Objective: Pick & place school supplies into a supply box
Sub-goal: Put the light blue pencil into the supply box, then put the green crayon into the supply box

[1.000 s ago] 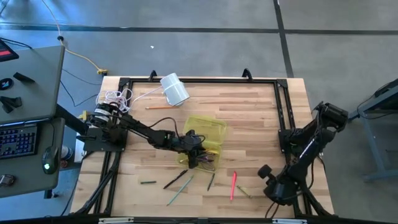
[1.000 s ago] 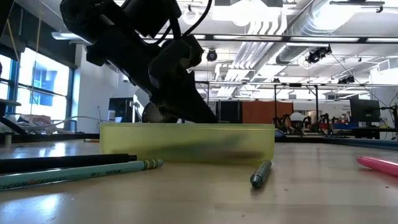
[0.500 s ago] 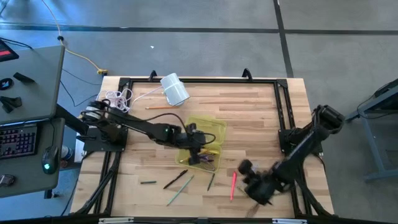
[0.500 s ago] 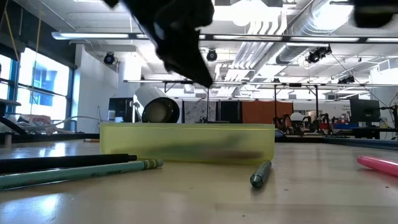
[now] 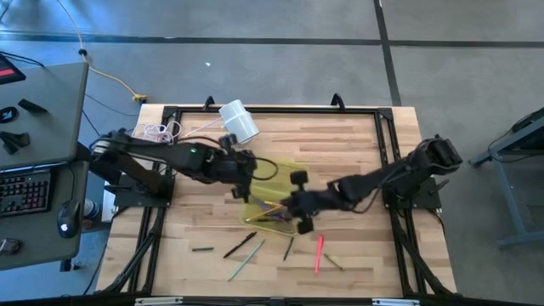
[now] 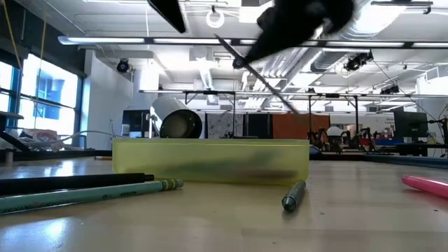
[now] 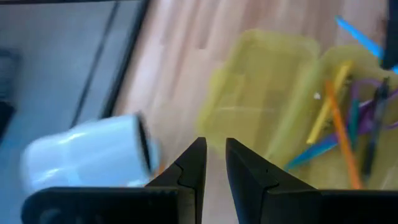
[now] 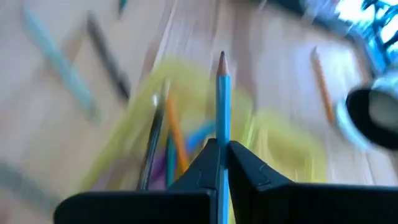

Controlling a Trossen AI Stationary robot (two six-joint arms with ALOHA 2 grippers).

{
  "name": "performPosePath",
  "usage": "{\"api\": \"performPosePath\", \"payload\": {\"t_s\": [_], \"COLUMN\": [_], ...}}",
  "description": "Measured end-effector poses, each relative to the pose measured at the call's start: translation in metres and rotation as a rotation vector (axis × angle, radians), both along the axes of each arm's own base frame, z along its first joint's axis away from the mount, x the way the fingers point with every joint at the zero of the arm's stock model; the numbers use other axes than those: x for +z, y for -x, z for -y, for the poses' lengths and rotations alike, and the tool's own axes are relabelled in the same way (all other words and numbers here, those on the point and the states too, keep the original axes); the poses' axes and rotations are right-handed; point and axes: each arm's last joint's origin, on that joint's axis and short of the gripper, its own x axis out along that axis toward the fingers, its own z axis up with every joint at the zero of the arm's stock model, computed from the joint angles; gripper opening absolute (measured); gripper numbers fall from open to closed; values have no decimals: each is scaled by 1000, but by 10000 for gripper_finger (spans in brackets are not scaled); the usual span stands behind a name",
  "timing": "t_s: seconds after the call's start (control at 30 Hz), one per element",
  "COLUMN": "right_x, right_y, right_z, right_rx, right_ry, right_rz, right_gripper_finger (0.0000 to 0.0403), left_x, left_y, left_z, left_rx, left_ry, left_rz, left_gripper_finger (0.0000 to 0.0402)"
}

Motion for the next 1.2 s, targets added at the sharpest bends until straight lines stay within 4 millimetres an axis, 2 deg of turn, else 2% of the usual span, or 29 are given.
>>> {"api": "performPosePath", "payload": {"t_s": [0.17,0.37,0.57,0.8,1.1,1.2], "right_x": [12,-32,-50,-52,-52,-39], "right_y": [-23,-33,-37,-37,-38,-34], "right_z": [18,16,24,43,44,40], "right_rx": [-50,-123,-169,-283,-173,-124], "right_ry": [-167,-279,-178,-247,-187,-224], "right_rz": [223,65,8,-18,-38,-32], "right_gripper_finger": [1,1,2,42,101,109], "left_x": [14,16,11,7,7,7], "left_y": [23,36,36,37,37,37], "left_z": [-7,-11,-11,-12,-12,-12], "left_rx": [123,245,253,275,277,289], "left_ry": [-61,-74,-83,-78,-78,-73], "left_rz": [43,56,40,34,40,49], "left_gripper_finger": [97,97,97,97,97,97]}}
